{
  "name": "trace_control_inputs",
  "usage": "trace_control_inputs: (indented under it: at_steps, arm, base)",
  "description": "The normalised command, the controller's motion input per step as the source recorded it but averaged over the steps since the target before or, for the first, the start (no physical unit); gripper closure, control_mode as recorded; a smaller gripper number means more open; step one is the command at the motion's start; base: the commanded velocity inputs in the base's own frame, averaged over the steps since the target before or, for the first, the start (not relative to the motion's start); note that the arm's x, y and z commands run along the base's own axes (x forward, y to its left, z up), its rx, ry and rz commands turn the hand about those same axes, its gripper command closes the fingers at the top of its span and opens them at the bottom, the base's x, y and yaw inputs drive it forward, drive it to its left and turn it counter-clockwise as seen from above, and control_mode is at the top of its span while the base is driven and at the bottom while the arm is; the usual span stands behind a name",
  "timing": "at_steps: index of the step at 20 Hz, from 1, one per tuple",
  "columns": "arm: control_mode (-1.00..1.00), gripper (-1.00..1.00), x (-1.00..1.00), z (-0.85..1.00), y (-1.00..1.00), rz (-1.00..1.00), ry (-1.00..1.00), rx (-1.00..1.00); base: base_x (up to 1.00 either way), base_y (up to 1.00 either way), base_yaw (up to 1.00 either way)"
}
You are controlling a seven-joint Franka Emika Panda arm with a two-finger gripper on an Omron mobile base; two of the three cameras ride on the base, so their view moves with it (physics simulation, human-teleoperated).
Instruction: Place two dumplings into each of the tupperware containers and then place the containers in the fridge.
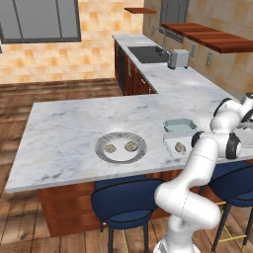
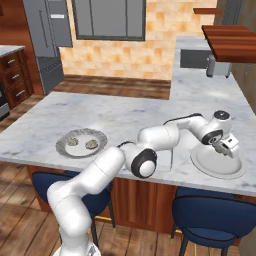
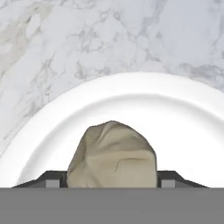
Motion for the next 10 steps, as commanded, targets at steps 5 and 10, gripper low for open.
trace_control_inputs:
  at_steps: [5, 10]
  arm:
    - [-1.00, 1.00, -0.67, 0.31, 0.50, 0.11, 0.02, 0.00]
    - [-1.00, 1.00, -0.46, 0.42, 0.82, 0.15, 0.04, 0.00]
  base:
    - [0.00, 0.00, 0.00]
    - [0.00, 0.00, 0.00]
